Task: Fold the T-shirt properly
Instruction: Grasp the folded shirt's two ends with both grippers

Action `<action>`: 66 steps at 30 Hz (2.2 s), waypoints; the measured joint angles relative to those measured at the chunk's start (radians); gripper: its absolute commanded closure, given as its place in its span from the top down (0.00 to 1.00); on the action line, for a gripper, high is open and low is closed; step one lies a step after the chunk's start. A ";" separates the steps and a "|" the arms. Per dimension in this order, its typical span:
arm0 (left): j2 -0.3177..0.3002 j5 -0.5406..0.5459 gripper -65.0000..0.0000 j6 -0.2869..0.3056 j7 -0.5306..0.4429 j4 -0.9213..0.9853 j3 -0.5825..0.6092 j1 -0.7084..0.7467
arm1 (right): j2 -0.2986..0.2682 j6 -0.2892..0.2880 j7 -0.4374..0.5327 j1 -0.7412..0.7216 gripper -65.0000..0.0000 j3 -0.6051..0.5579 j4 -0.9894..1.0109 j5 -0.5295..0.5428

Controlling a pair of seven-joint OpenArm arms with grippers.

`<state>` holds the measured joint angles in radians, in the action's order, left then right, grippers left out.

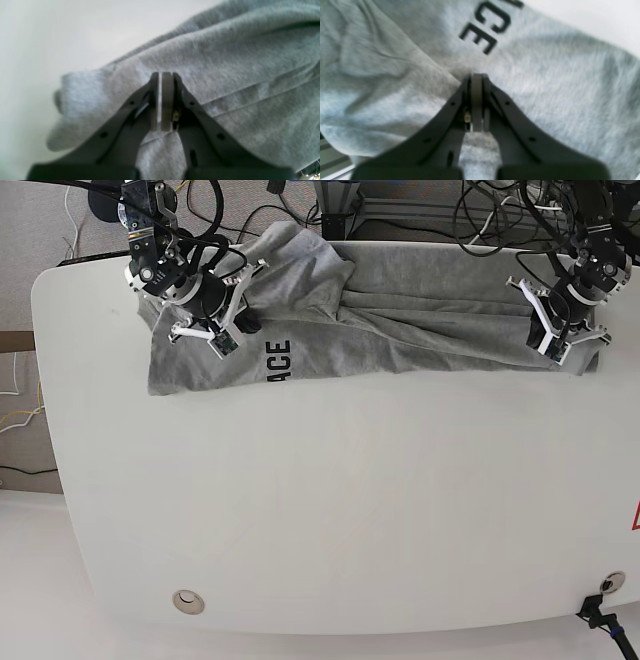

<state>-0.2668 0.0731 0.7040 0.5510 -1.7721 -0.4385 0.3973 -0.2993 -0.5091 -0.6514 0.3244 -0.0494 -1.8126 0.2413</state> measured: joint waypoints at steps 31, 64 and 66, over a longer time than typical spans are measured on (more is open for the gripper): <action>-0.022 -0.106 0.66 -0.002 0.007 0.267 -0.008 -0.313 | -0.036 -0.034 0.280 -0.301 0.00 0.004 0.487 0.074; -0.030 0.346 0.03 -0.006 0.123 0.517 -0.062 -0.326 | -0.030 -0.015 0.285 -0.304 0.00 -0.013 0.487 0.073; -0.029 0.343 0.03 -0.007 0.137 0.502 -0.061 -0.326 | -0.030 -0.015 0.285 -0.304 0.00 -0.013 0.487 0.073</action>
<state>-0.2955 0.4156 0.6971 0.6884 -1.2697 -0.4992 0.0715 -0.3294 -0.5243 -0.3664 0.0208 -0.0628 -1.3258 0.3145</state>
